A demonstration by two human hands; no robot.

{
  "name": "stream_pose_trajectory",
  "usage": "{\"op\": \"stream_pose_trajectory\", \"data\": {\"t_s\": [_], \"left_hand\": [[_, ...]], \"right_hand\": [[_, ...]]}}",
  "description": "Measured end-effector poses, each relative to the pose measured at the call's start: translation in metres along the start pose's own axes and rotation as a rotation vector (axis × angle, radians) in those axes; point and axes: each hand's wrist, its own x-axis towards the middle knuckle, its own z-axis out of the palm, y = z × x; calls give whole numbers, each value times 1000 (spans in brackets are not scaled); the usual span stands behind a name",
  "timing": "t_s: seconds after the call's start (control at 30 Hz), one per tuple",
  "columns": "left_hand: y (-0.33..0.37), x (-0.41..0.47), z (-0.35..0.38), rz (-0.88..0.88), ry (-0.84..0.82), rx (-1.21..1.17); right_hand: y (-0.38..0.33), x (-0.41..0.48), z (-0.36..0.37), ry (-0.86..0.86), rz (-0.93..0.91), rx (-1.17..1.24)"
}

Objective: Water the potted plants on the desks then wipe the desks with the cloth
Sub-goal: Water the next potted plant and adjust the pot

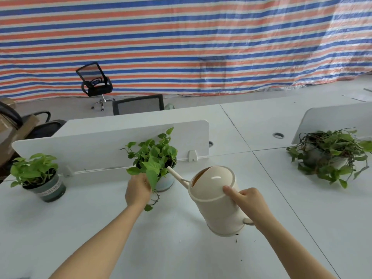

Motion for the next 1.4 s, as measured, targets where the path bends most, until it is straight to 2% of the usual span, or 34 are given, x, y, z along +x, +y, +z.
{"op": "stream_pose_trajectory", "data": {"t_s": [0.13, 0.3, 0.47, 0.67, 0.83, 0.97, 1.13, 1.4], "left_hand": [[9, 5, 4, 90, -167, 181], [6, 8, 11, 170, -339, 118], [3, 10, 1, 111, -524, 144], [0, 14, -1, 38, -555, 80], [-15, 21, 7, 145, -502, 151], [-8, 21, 3, 239, -500, 234], [-3, 22, 1, 95, -524, 187], [5, 19, -2, 90, -510, 193]], "right_hand": [[-11, 7, -1, 46, 15, -8], [-29, 18, 3, 54, -9, -34], [-33, 20, 2, 68, -66, -109], [-29, 5, -3, 16, -76, -112], [-31, 0, -5, 19, -95, -119], [-36, 1, -6, 98, -87, -163], [-39, 8, -2, 159, -82, -172], [-6, 6, -25, 137, -88, -86]]}}
